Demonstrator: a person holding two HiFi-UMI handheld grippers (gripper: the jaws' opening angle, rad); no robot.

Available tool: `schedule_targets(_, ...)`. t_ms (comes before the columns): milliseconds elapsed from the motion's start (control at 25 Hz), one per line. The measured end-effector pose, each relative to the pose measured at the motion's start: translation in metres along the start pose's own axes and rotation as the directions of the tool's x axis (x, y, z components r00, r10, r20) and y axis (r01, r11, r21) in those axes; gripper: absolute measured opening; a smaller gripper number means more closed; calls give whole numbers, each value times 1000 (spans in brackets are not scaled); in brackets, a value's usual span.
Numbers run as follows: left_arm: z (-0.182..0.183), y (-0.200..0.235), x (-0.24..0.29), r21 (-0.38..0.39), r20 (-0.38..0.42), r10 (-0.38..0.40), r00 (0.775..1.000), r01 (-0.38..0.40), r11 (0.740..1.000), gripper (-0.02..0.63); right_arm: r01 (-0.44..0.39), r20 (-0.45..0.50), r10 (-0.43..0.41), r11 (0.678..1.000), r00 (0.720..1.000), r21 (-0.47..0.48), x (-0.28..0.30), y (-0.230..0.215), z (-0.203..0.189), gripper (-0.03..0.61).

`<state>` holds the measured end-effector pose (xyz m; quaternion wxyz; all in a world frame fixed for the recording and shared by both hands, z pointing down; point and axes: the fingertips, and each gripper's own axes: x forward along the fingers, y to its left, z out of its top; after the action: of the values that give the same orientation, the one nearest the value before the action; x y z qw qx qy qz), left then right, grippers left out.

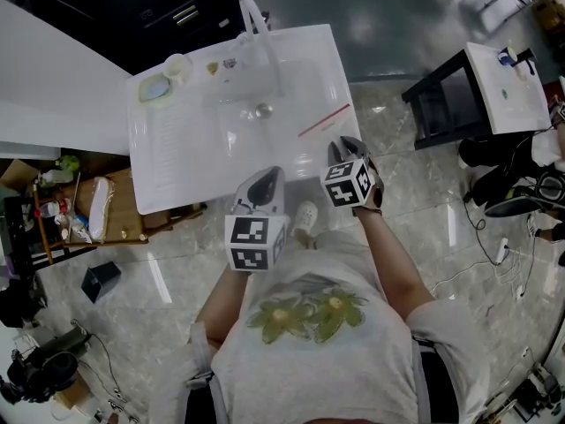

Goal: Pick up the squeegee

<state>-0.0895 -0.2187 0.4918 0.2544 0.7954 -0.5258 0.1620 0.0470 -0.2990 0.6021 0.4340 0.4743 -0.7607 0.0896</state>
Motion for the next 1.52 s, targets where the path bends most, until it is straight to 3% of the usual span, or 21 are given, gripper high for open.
schedule_targets(720,36,19,-4,32,67,-5,998,3,999,9,24,139,-32,998,990,57,-42,-16,52,103)
schedule_targets(1080,66,38,-19,78,65,-43,997,38,996,9,7,212,-42,987,976,164,-76,-14,93,103)
schedule_targets(1520,83,48,-18,105,86,-92,992,82,991,9,-12,372,-69,977,926,211,-130,-11,160,103)
